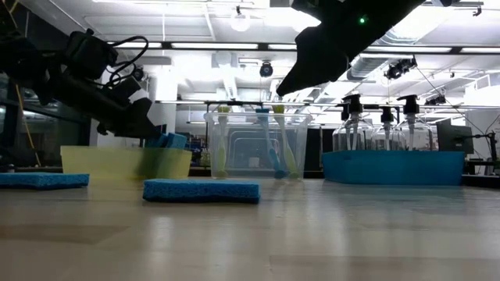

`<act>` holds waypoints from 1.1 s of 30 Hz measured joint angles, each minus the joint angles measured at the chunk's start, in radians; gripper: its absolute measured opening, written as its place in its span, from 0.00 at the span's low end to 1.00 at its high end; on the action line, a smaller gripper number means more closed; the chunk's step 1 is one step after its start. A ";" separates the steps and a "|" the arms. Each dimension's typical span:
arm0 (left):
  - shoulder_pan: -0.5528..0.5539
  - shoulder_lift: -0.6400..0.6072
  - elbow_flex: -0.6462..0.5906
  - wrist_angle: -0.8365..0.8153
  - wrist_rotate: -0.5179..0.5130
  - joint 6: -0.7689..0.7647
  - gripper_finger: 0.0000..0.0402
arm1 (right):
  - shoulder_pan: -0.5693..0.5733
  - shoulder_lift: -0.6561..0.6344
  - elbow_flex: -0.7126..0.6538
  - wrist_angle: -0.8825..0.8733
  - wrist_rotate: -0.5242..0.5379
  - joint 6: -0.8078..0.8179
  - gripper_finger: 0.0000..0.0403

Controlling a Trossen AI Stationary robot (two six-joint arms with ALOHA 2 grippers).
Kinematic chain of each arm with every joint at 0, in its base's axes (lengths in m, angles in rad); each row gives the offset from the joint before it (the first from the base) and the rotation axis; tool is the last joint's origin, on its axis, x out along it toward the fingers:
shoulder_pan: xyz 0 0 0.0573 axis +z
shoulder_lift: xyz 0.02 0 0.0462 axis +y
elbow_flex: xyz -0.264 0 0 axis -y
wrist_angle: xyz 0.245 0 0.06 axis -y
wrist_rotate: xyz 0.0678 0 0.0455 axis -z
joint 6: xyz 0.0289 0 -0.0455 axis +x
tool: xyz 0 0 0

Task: Pick & Place Kitchen Sink Supplies
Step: Put the blue sponge into the yellow bin, then put the blue dish brush into the transparent container

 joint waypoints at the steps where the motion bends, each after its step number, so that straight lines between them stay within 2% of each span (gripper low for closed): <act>1: 0.000 0.000 0.000 0.001 0.000 -0.002 0.42 | 0.000 0.000 0.000 0.000 -0.003 0.000 0.58; 8: 0.000 -0.001 0.000 0.003 -0.006 -0.001 0.50 | 0.000 0.000 0.000 0.000 -0.027 0.007 0.58; 19: 0.000 -0.018 0.000 0.003 0.005 0.000 0.50 | 0.000 0.000 0.000 -0.001 -0.032 0.023 0.58; 28: 0.000 -0.125 0.000 -0.037 0.038 0.008 0.50 | 0.000 0.000 0.000 -0.002 -0.040 0.028 0.58; 33: 0.000 -0.201 0.000 -0.058 0.120 0.002 0.50 | 0.001 0.000 0.000 -0.007 -0.043 0.049 0.58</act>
